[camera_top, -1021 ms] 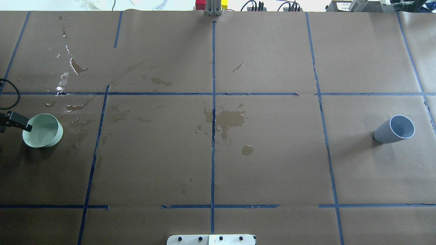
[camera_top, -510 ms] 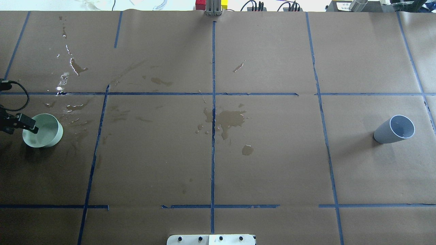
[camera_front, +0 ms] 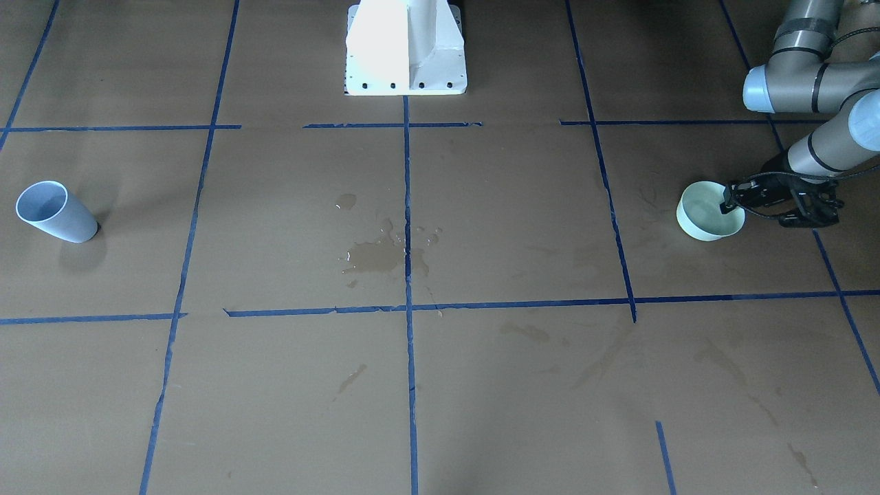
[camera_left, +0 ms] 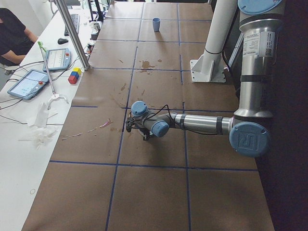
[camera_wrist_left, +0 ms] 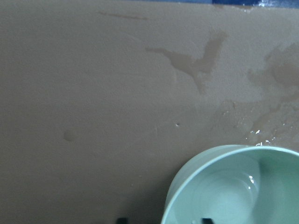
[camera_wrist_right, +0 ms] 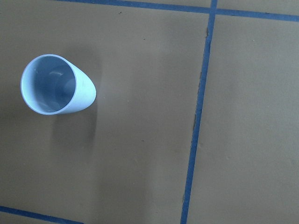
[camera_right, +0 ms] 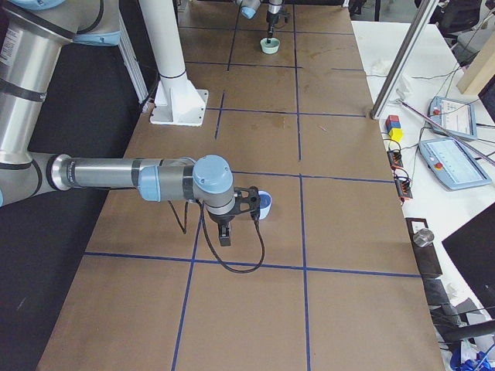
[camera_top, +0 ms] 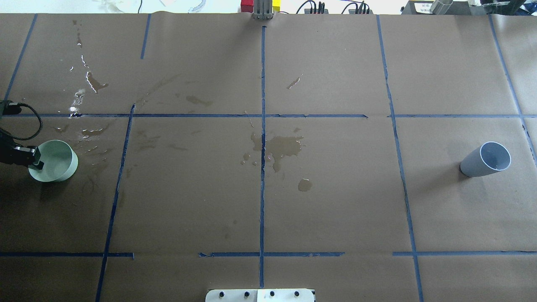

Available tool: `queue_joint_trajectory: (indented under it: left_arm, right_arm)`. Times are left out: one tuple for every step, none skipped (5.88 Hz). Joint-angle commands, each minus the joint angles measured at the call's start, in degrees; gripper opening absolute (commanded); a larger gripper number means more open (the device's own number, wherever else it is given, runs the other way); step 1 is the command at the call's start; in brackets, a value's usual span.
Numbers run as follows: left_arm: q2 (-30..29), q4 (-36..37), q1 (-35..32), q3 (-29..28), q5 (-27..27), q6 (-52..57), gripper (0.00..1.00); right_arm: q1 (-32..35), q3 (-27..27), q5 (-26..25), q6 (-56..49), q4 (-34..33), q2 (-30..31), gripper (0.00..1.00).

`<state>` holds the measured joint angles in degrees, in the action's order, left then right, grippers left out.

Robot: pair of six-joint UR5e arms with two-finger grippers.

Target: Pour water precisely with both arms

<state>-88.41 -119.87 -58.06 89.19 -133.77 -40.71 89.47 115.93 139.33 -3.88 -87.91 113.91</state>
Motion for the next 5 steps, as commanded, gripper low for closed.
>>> queue_joint_trajectory:
  left_arm:
    - [-2.96,0.60,0.14,1.16,-0.44,0.02,0.00]
    - [-4.65,0.86,0.14,2.82,-0.62,-0.24,0.00]
    - [-4.75,1.04,0.31,6.40,-1.05,-0.25,0.00]
    - [-5.10,1.13,2.75,9.48,-1.84,-2.60,0.00]
    - [-9.28,1.13,6.87,11.17,-1.59,-10.45,0.00]
  right_arm:
    - [0.00,0.00,-0.03,0.02,0.02,0.00,1.00]
    - [0.00,0.00,-0.03,0.02,0.02,0.00,1.00]
    - [0.00,0.00,0.06,0.10,0.02,0.00,1.00]
    - [0.00,0.00,0.06,0.11,0.02,0.00,1.00]
    - [0.00,0.00,-0.03,0.11,0.02,0.00,1.00]
